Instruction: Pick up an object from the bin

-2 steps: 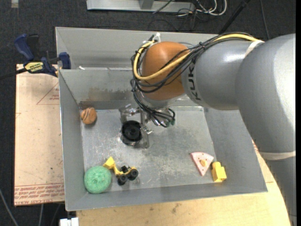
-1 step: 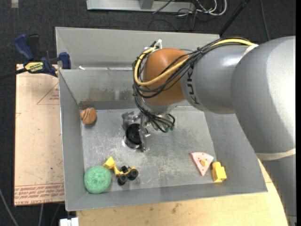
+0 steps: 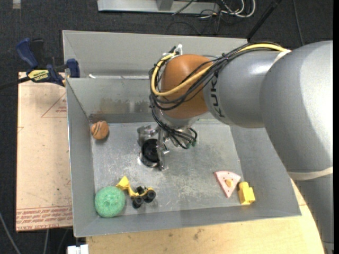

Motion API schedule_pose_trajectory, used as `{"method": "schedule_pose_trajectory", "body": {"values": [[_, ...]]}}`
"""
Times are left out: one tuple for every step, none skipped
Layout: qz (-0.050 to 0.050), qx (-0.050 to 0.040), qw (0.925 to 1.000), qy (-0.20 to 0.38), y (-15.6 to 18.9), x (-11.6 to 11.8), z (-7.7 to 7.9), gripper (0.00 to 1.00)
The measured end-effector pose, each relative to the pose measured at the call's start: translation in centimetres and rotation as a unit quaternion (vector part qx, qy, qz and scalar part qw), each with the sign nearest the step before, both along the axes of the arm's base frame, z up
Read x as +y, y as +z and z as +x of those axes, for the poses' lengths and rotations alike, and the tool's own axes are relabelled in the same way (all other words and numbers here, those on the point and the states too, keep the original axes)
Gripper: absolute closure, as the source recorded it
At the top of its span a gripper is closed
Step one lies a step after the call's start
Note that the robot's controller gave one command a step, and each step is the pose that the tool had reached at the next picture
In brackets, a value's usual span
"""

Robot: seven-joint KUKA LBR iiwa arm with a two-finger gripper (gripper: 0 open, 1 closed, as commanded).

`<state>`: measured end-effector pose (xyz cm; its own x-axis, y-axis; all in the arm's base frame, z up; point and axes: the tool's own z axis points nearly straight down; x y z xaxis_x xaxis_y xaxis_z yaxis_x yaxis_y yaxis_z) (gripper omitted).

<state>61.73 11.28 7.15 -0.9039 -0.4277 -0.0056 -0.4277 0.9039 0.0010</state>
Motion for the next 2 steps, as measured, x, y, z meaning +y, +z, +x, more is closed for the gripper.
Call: {"method": "schedule_pose_trajectory", "body": {"values": [[0.000, 0.0020, 1.0000, 0.000, 0.3, 0.0, -0.1, 1.00], [-0.001, 0.0069, 1.0000, 0.000, 2.2, 0.0, -0.4, 1.00]]}}
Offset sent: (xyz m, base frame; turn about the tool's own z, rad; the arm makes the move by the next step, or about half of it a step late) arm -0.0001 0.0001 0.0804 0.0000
